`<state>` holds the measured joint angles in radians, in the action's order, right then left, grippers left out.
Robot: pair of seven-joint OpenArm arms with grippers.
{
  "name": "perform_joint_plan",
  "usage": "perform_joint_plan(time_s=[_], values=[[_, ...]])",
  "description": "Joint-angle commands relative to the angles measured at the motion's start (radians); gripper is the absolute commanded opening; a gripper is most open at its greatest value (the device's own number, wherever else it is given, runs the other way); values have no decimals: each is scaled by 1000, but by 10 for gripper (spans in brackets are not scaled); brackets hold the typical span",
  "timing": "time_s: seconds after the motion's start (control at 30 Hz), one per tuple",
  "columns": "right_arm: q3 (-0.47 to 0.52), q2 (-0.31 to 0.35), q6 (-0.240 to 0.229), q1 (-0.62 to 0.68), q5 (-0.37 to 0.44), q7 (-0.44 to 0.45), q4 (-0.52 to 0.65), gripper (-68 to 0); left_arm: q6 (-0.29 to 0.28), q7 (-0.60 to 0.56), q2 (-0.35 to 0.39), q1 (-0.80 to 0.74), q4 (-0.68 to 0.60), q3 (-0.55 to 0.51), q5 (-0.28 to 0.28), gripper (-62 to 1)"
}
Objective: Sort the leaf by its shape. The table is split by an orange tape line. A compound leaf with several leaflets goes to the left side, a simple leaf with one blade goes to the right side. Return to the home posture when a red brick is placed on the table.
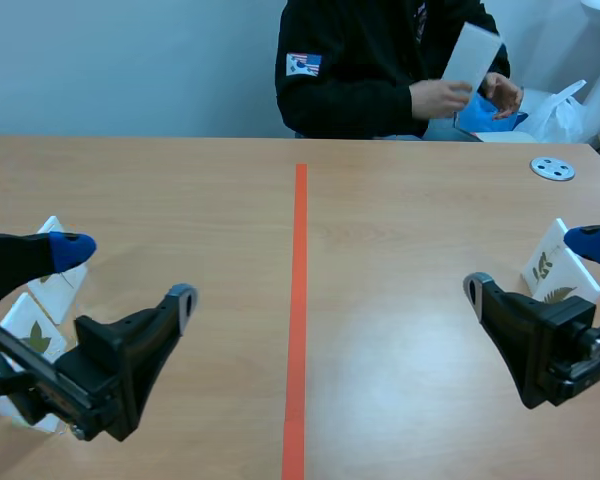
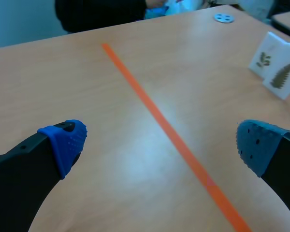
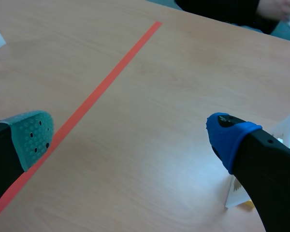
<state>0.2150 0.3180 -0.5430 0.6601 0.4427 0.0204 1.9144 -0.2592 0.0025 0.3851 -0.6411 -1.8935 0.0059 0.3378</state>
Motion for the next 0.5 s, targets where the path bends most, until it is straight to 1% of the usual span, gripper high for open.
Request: perform_joint_plan(time_s=[0.0,0.1,0.47], values=[[16,3,0,0,14,16,6,4,6,14,-2,22,-2,16,5,14],[25,3,0,8,14,15,6,4,5,49,-2,40,0,36,6,14],[33,3,0,10,14,17,6,4,4,40,-2,37,0,39,6,14]])
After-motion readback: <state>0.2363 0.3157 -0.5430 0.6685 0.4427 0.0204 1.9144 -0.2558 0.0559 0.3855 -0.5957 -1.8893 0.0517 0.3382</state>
